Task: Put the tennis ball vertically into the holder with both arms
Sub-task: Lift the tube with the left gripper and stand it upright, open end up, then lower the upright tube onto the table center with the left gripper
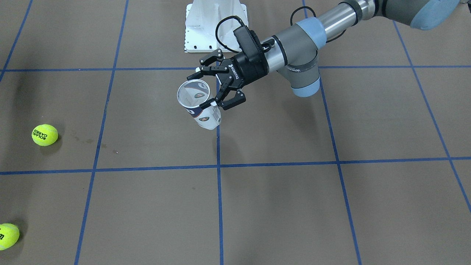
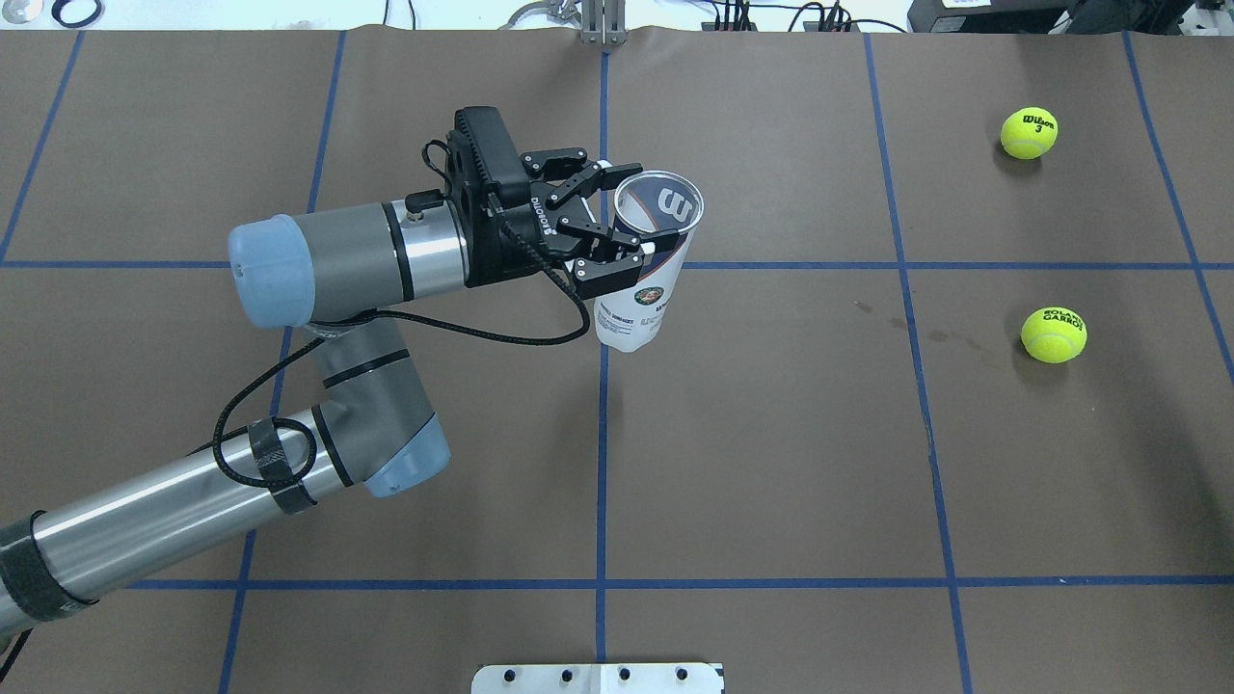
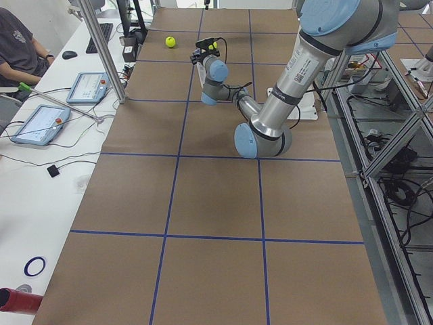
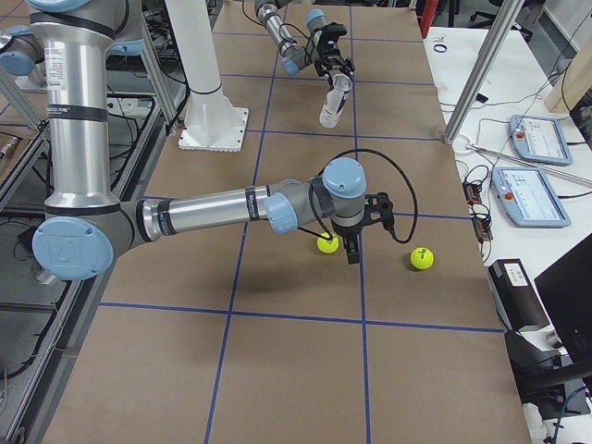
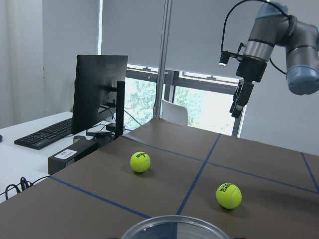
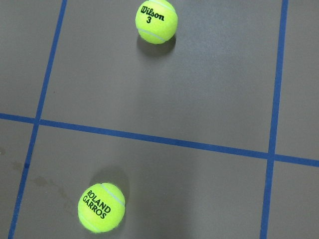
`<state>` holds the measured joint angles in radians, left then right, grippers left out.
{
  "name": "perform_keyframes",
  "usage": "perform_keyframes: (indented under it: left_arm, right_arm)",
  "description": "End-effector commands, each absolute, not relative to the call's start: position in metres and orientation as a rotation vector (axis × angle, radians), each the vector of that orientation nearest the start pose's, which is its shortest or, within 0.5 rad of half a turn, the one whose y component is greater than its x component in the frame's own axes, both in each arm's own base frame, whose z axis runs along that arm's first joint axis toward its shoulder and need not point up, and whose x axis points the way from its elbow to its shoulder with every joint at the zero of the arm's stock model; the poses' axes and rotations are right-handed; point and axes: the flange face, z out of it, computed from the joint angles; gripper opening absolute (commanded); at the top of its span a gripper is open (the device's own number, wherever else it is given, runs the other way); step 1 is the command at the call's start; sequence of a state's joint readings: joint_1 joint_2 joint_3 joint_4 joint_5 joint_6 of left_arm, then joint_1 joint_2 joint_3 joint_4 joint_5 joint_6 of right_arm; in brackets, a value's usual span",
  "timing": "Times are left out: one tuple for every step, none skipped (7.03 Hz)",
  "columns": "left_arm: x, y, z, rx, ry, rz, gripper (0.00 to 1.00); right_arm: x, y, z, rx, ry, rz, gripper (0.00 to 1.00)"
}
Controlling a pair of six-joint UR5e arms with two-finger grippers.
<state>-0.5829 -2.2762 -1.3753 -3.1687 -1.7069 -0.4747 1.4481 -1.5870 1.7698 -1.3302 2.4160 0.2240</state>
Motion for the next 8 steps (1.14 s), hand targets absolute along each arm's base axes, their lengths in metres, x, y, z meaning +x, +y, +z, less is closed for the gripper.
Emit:
perform_keyframes:
  left_arm:
    - [0.475, -0.453, 0.203, 1.634, 1.557, 0.399, 0.69]
    - [0.476, -0.457, 0.221, 1.674, 1.561, 0.341, 0.69]
    - [0.494, -0.44, 0.222, 1.664, 1.573, 0.337, 0.69]
    - [0.495, -0.434, 0.221, 1.693, 1.587, 0.316, 0.69]
    - [0.5, -0.428, 0.224, 1.687, 1.589, 0.309, 0.69]
    - [0.5, -0.427, 0.225, 1.704, 1.582, 0.307, 0.7]
    - [0.5, -0.424, 0.245, 1.75, 1.498, 0.362, 0.7]
    - [0.506, -0.417, 0.251, 1.751, 1.481, 0.386, 0.7]
  right_arm:
    - [-0.003, -0.502, 0.536, 0.277, -0.891, -0.097, 1.0]
    - [-0.003, -0.502, 0.537, 0.276, -0.891, -0.097, 0.99]
    - [-0.003, -0.502, 0.538, 0.273, -0.892, -0.096, 1.0]
    - [-0.004, -0.502, 0.537, 0.268, -0.903, -0.098, 1.0]
    - [-0.005, -0.501, 0.538, 0.258, -0.927, -0.102, 1.0]
    - [-0.006, -0.5, 0.536, 0.255, -0.949, -0.11, 1.0]
    - [-0.007, -0.5, 0.535, 0.256, -0.951, -0.112, 1.0]
    - [-0.007, -0.5, 0.535, 0.256, -0.951, -0.111, 1.0]
